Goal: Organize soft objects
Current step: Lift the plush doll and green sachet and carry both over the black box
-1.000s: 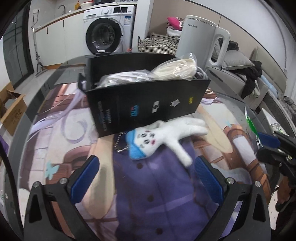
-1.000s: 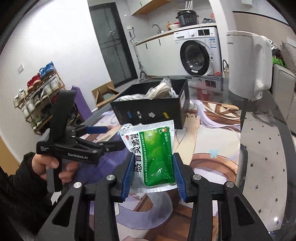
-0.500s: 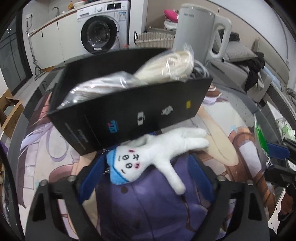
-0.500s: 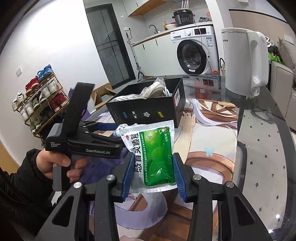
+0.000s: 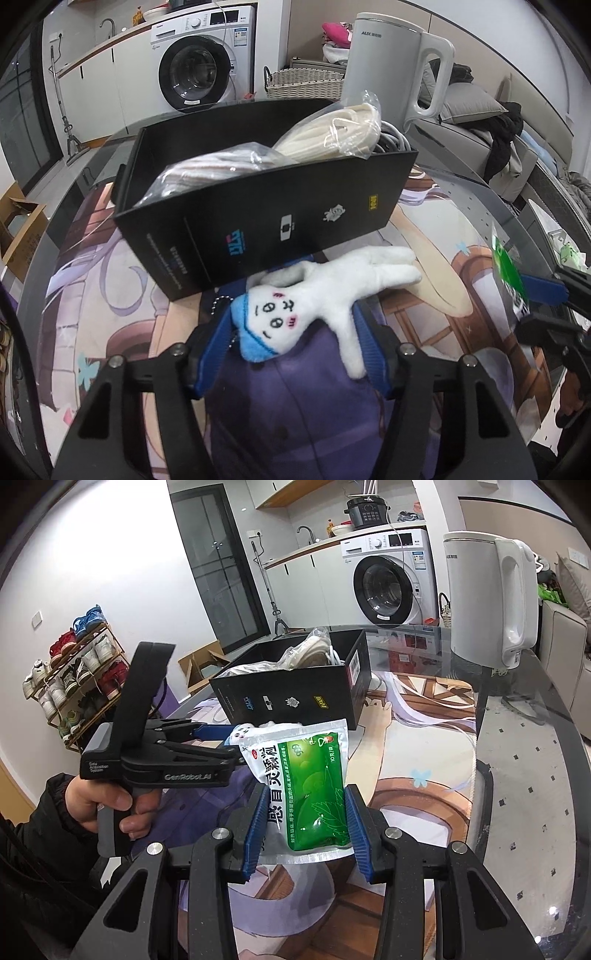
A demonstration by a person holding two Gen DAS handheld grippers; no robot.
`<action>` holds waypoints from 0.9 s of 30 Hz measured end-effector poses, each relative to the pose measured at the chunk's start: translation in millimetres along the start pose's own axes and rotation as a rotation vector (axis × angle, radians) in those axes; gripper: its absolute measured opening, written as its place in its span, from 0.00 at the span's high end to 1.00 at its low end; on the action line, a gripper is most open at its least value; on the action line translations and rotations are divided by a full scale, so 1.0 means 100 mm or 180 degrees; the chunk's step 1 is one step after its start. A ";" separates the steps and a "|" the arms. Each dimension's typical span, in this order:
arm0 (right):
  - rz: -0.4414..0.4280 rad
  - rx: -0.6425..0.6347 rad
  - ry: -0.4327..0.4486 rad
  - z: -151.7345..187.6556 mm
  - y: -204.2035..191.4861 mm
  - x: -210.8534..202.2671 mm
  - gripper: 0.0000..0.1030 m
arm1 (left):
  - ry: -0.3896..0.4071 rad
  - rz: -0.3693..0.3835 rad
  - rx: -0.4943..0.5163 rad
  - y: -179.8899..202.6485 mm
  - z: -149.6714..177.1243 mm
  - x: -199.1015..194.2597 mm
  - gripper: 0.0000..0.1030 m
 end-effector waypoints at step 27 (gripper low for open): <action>0.0070 -0.0060 0.0513 -0.63 -0.33 -0.09 0.60 | 0.0655 -0.0094 -0.0246 -0.33 -0.19 -0.89 0.39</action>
Point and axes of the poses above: each gripper's, at about its wrist camera, not at the fingertips, and x roughly the way its jaws point, y to its right, z to its underside, the point moved 10 cm from there along x, roughly the way its jaws point, and after that the axes turned 9 degrees about x, right-handed, at the moved point
